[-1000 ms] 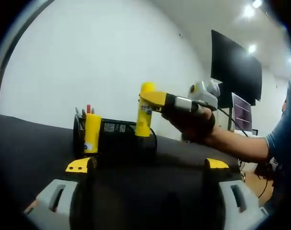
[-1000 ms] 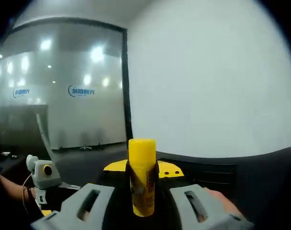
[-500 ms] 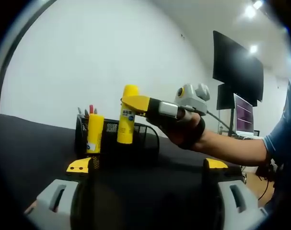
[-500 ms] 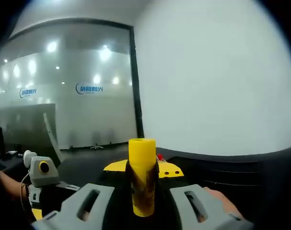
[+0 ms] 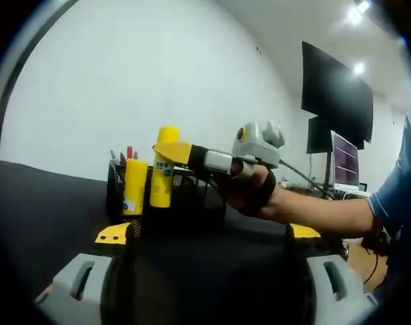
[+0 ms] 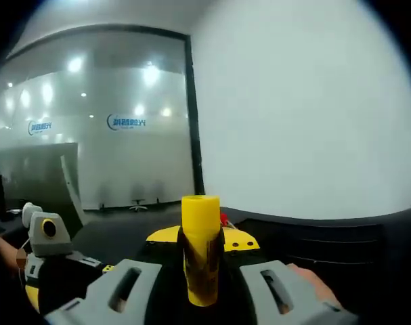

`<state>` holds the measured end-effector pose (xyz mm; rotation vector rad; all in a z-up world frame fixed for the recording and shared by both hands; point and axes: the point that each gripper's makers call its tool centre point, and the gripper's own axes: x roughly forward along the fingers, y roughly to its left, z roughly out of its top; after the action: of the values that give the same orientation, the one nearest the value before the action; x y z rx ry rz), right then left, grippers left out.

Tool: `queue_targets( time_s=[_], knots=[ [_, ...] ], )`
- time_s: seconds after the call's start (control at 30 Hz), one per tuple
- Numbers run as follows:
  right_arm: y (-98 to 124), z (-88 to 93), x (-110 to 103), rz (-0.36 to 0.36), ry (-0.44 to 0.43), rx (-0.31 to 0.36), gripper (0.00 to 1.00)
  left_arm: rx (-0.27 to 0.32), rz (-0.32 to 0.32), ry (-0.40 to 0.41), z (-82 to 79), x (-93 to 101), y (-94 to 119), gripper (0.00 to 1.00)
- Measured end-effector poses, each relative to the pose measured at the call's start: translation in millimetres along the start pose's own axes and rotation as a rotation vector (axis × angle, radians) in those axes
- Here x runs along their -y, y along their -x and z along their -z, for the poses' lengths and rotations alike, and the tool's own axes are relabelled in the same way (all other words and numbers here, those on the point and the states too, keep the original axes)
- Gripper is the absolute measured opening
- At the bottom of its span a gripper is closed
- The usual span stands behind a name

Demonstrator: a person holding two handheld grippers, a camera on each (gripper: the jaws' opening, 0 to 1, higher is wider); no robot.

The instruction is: Pick up pens and glue sticks and place them into the holder.

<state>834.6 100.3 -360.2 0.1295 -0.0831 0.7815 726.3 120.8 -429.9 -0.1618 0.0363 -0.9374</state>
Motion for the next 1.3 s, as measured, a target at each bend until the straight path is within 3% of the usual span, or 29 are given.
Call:
queue_targets(
  time_s=[0.57, 0.83, 1.3],
  knots=[
    [-2.1, 11.7, 3.1, 0.047, 0.015, 0.043, 0.18, -0.009, 0.000, -0.001, 1.6, -1.8, -0.4, 0.87],
    [-5.1, 10.4, 7.4, 0.064, -0.016, 0.076, 0.18, -0.024, -0.012, -0.015, 5.1, -0.3, -0.7, 0.86],
    [-8.8, 10.4, 6.2, 0.128, 0.025, 0.110, 0.18, -0.037, -0.021, -0.021, 7.6, -2.8, -2.0, 0.86]
  ],
)
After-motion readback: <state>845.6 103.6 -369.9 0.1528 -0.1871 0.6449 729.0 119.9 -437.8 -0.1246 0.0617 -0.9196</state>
